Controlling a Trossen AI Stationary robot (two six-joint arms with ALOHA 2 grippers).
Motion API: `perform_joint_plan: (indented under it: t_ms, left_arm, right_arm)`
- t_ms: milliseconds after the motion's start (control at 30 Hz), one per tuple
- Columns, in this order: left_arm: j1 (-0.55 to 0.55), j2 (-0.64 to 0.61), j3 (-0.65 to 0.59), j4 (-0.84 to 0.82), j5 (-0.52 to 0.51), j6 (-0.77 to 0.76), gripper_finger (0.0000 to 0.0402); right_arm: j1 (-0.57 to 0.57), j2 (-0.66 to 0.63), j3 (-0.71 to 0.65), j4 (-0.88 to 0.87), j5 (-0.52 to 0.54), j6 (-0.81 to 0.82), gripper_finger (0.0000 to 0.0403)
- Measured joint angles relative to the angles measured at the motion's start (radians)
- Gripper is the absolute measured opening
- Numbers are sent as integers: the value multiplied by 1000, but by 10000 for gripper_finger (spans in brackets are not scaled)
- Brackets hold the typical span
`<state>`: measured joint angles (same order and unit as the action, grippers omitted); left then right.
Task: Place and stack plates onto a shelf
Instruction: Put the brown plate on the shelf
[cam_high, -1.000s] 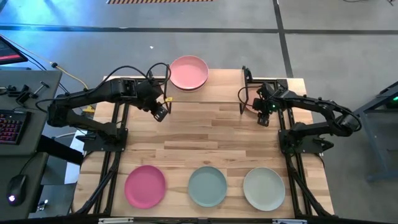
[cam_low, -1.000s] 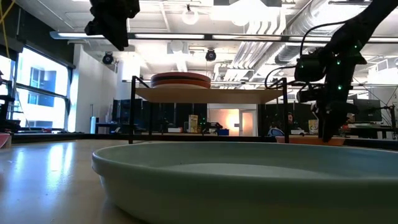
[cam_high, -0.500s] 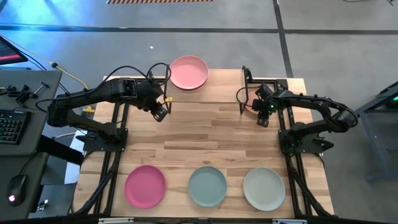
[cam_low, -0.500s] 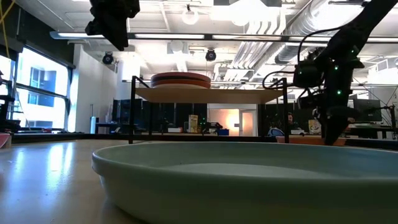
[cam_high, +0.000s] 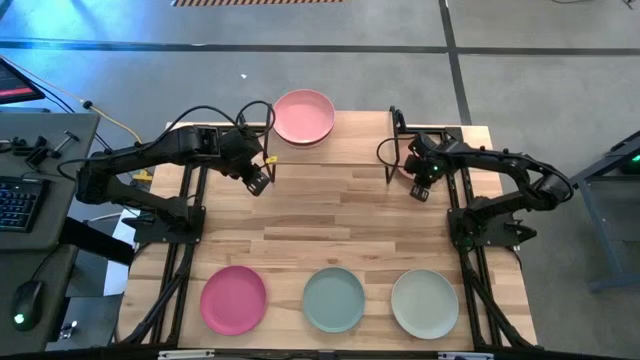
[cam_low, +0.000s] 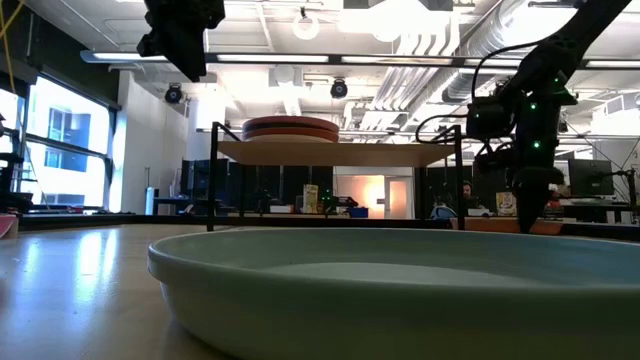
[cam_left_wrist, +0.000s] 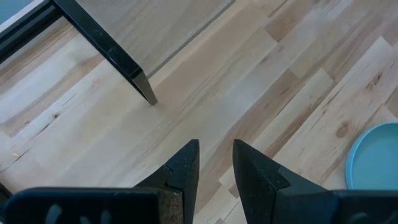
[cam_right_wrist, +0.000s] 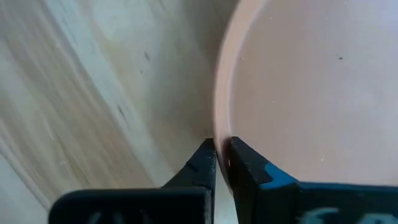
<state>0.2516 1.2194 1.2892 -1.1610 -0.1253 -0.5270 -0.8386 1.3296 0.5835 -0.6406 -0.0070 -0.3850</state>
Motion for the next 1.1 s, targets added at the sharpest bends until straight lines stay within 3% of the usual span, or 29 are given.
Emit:
perform_joint_plan:
  t_ms: [533, 1100]
  left_arm:
    - [0, 0, 0, 0, -16, -4, 88]
    - [0, 0, 1, 0, -16, 6, 88]
  right_arm:
    - [0, -3, 100, -132, -30, 47, 1]
    - [-5, -151, 240, -282, 7, 73, 1]
